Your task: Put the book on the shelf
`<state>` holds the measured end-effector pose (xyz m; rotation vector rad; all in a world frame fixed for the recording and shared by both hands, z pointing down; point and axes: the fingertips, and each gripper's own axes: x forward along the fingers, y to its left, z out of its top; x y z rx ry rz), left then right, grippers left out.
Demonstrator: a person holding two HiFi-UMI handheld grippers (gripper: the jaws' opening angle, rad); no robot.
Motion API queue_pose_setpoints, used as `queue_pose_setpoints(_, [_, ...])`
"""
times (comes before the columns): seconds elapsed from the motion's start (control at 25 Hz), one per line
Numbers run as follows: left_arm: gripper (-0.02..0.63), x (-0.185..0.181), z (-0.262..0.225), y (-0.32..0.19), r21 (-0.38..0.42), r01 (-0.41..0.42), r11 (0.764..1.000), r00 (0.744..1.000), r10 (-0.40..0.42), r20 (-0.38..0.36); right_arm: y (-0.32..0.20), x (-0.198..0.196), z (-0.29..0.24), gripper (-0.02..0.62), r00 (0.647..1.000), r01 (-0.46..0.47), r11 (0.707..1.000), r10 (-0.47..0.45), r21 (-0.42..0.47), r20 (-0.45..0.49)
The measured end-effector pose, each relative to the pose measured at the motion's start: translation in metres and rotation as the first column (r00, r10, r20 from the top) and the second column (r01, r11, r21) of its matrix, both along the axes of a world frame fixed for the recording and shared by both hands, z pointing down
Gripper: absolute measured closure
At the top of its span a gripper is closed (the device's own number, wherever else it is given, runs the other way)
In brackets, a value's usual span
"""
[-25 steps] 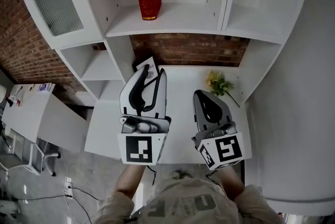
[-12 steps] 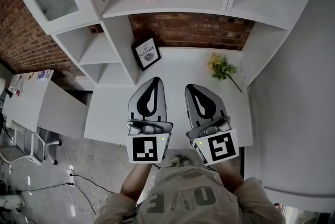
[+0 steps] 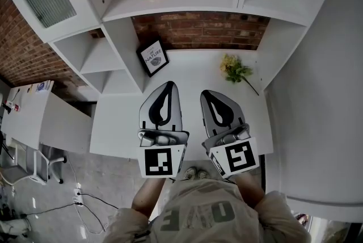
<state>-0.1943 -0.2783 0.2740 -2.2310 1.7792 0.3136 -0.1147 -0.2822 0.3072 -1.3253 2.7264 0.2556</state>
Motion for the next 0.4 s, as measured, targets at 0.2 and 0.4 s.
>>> queue_pose_setpoints(0.2, [0.594, -0.0017, 0.0034, 0.0025, -0.013, -0.021, 1.000, 1.000, 0.021, -0.002, 0.0022, 0.0009, -0.0020, 0.578, 1.000, -0.012, 1.000, 0.012, 0.011, -0.014])
queue_pose_setpoints(0.4, [0.594, 0.0013, 0.0027, 0.0028, -0.019, -0.045, 0.999, 0.999, 0.045, -0.001, 0.0006, 0.0042, -0.0010, 0.578, 0.999, -0.027, 1.000, 0.027, 0.006, -0.026])
